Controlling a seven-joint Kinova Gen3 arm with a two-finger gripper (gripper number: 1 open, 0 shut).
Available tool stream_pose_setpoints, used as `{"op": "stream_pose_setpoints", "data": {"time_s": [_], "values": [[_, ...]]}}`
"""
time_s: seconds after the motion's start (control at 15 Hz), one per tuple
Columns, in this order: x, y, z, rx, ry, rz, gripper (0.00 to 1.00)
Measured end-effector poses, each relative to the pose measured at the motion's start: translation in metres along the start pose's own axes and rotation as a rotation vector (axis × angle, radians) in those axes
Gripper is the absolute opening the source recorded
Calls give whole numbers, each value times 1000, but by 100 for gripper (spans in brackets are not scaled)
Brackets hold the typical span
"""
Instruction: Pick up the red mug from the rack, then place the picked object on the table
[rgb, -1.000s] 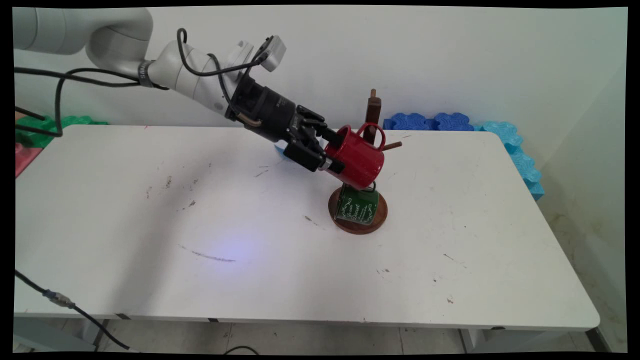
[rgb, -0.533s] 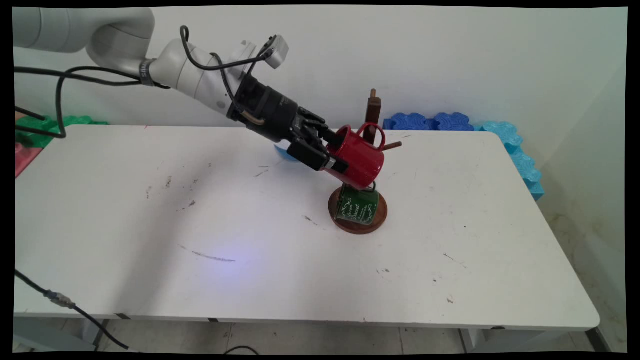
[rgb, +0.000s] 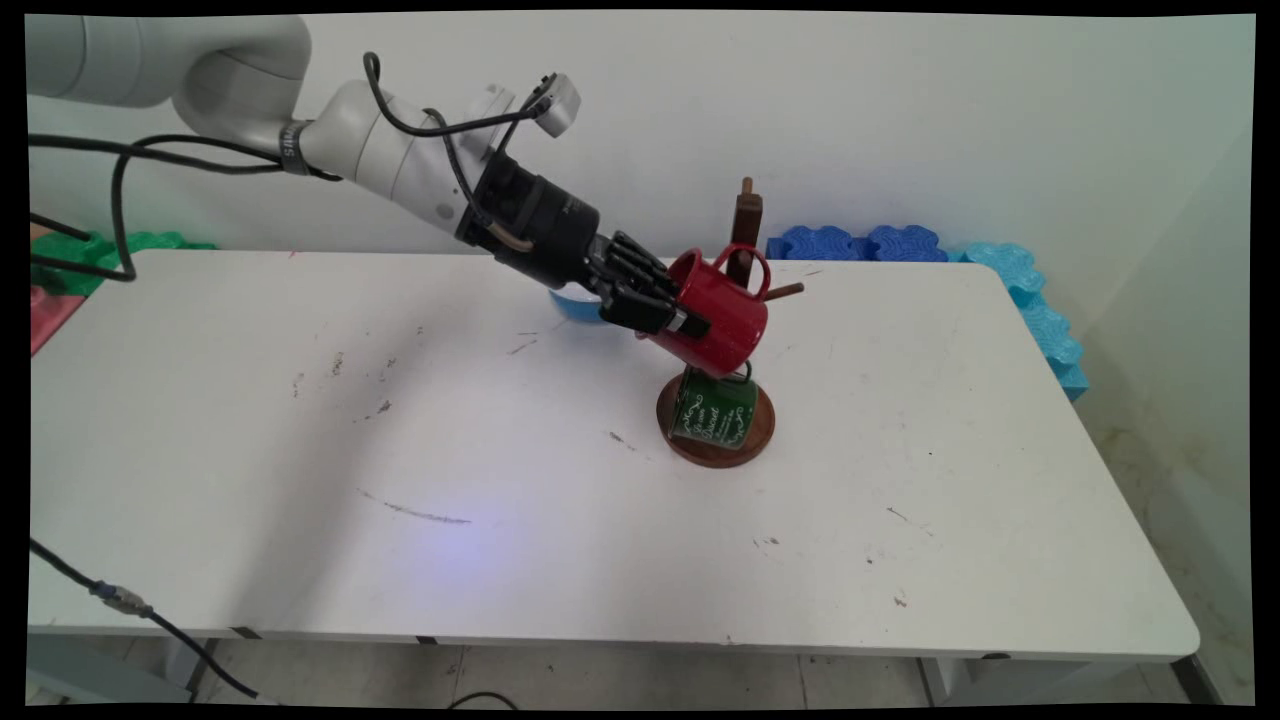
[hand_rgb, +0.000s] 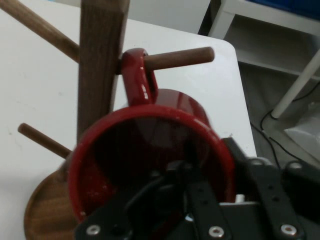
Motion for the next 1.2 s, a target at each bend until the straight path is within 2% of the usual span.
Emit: {"op": "stream_pose_setpoints", "data": {"time_s": [1.2], "values": [[3, 23, -7, -19, 6, -25, 0]]}}
